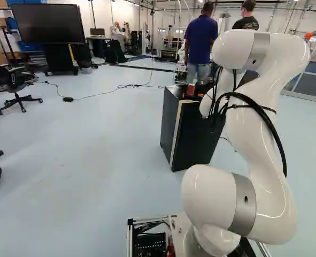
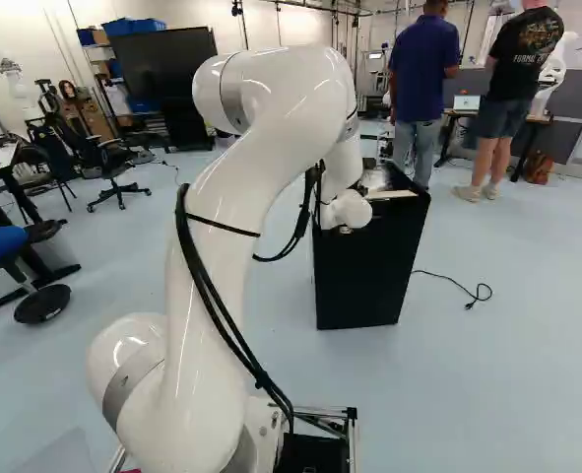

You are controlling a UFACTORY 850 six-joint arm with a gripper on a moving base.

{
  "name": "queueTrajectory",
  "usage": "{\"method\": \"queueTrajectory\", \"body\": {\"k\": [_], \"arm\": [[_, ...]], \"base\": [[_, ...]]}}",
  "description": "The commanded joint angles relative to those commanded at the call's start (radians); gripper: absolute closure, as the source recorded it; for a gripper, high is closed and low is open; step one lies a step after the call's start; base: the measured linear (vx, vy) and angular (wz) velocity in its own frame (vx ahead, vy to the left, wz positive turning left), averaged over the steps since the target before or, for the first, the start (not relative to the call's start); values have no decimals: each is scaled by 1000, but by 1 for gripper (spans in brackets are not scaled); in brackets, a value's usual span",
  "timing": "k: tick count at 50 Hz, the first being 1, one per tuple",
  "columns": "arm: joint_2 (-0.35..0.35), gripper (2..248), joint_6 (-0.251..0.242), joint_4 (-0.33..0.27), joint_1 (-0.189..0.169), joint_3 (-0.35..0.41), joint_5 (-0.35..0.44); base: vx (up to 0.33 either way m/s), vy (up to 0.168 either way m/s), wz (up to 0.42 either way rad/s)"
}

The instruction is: Grab a drink from the fridge

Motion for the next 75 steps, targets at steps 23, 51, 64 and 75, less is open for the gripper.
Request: {"method": "queueTrajectory", "body": {"k": [23,51,64,75], "arm": [[-3,3,0,0,11,-54,0],[-60,3,0,0,28,-138,0],[-65,3,0,0,30,-146,0],[-65,33,0,0,30,-146,0]], "base": [[0,0,0],[0,0,0],[0,0,0],[0,0,0]]}}
